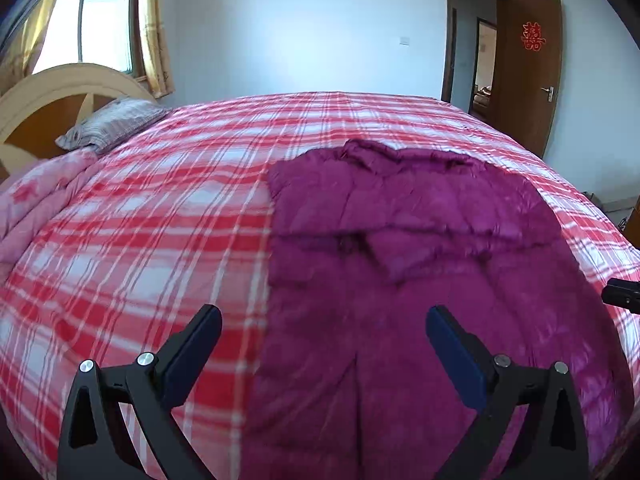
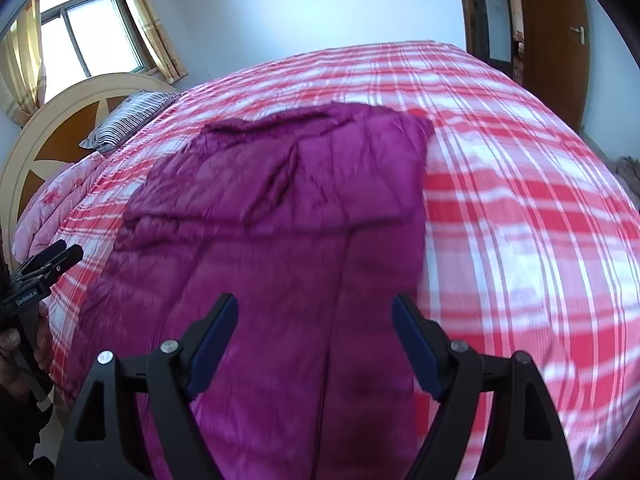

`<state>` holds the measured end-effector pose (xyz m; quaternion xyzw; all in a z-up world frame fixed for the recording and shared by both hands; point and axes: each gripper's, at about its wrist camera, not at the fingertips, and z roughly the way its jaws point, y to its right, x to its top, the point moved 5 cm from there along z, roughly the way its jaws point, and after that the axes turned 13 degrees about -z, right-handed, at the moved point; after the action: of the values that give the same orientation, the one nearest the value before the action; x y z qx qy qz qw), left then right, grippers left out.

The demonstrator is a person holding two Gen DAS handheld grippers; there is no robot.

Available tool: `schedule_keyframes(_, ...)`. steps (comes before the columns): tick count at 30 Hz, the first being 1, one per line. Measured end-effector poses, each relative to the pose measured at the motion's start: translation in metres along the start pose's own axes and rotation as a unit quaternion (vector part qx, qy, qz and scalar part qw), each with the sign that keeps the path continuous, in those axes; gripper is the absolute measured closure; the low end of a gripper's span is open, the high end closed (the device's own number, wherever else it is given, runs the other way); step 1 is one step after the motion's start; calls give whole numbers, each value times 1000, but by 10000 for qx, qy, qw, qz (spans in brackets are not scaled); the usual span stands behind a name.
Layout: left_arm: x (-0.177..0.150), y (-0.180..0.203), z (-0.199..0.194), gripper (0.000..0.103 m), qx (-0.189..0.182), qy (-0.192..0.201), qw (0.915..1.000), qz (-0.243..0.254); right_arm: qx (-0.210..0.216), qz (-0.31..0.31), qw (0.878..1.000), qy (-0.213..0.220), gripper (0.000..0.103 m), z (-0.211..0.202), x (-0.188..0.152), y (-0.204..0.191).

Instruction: Fold large clothes

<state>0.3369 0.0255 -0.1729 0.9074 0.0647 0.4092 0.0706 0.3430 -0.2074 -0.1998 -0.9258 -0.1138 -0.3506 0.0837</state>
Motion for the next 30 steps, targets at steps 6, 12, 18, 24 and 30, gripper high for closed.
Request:
schedule_keyframes(6,-43,-31,-21,1,86,-172,9998,19,-178,60,9998,-71,22,-19,-43,-3)
schedule_keyframes(12,-91,-62,-39,1,202,-319,9993,51,-369,268,9988,-195,22,-32,-89,3)
schedule_keyframes(18,-123,-78,-49,1,-30,-582,9979,-299,-518,532,9969,-258,22,-42,-125,6)
schedule_keyframes(24,-138,-71,-42,4,-226,-824,9953,-455,-589,479,9966,-322,22,-52,-150,-5)
schedule_keyframes(30,-146,-62,-47,61,-100,-678,9976,-116,-418,583,9971,-255,39,-57,-166,-14)
